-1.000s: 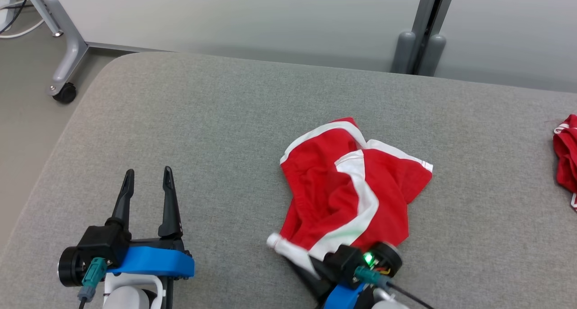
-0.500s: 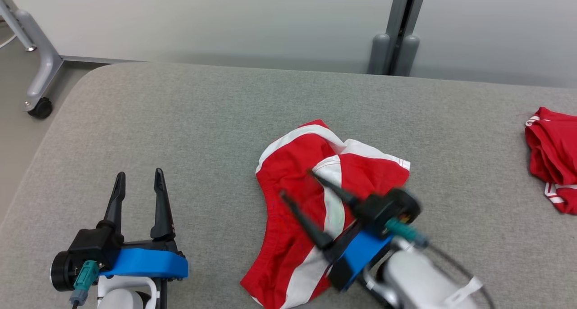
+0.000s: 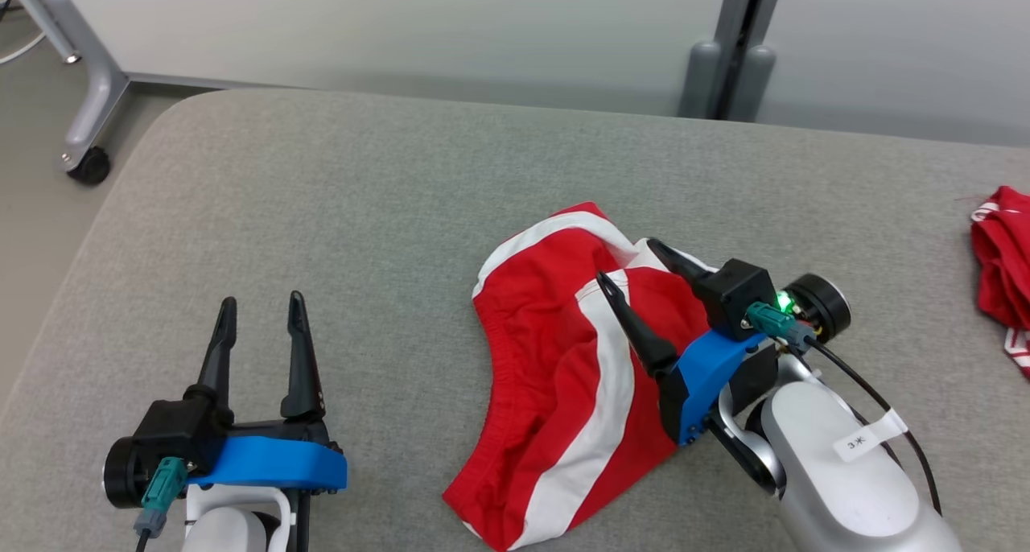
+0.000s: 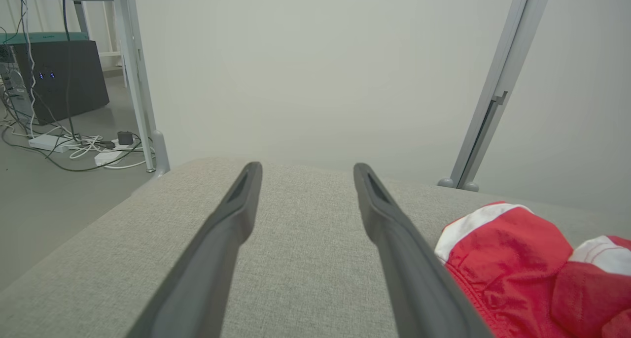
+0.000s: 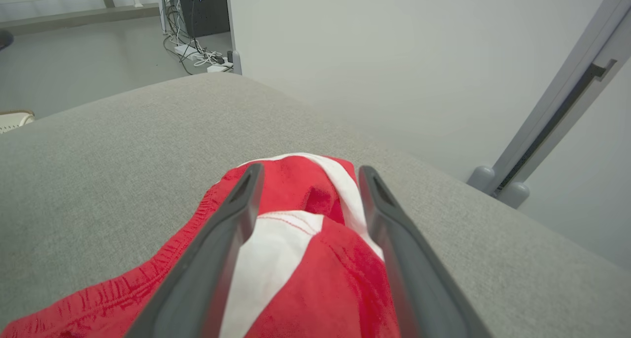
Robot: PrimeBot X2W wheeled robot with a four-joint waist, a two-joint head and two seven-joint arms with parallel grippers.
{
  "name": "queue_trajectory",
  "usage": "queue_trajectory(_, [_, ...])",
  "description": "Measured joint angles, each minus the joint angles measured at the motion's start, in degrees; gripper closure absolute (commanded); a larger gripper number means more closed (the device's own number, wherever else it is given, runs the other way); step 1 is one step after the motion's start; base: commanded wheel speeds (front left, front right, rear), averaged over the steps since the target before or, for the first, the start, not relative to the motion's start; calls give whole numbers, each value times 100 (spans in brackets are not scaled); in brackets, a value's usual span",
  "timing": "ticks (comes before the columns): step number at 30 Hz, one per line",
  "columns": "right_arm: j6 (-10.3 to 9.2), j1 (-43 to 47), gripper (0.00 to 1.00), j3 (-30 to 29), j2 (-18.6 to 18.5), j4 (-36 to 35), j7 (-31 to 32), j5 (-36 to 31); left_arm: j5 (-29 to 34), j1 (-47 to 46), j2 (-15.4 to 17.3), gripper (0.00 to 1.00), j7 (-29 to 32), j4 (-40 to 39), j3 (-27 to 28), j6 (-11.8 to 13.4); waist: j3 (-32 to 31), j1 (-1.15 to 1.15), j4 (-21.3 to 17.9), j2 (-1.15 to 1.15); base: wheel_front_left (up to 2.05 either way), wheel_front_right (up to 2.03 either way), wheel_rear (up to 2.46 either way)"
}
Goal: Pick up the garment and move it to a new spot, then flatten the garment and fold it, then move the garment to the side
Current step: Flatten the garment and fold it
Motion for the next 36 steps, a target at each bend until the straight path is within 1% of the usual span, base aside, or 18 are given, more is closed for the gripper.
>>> queue_trajectory(6, [0,-34,0,-12,-47,851,43,-1,-93,-118,-2,0,-1,25,-100,5,139,0,214,0,0,0,0])
queue_trajectory(9, [0,-47,0,105,-22,1279,31,-29,-112,-128,-3,0,-1,34,-182,36,193,0,316,0,0,0,0])
queue_trajectory(10, [0,-54,46,124,1,1390,19,21,-132,-130,-3,0,-1,34,-196,51,206,0,339,0,0,0,0])
queue_trajectory(11, [0,-70,88,159,9,1497,4,38,-140,-130,-2,0,-1,35,-202,54,215,0,357,0,0,0,0])
queue_trajectory(12, [0,-102,100,186,11,1586,-36,57,-143,-130,-1,0,-1,36,-207,58,221,0,369,0,0,0,0])
queue_trajectory(18, [0,-414,100,115,5,1937,-472,160,-186,-135,-2,0,-1,51,-227,104,205,0,363,0,0,0,0])
queue_trajectory(22, [0,-654,100,-145,-107,2040,-887,177,-191,-128,-2,0,-1,47,-229,154,136,0,293,0,0,0,0])
queue_trajectory(27, [0,-695,100,-563,-193,2006,-1190,309,-185,-57,-2,0,-1,43,-205,154,10,0,124,0,0,0,0])
queue_trajectory(31, [0,-214,100,-851,-242,1696,-1302,431,-185,61,-3,0,0,47,-178,153,-85,0,-81,0,0,0,0])
queue_trajectory(36, [0,727,100,-1496,-269,1115,-1349,591,-177,151,-3,0,-1,34,-143,153,-180,0,-356,0,0,0,0])
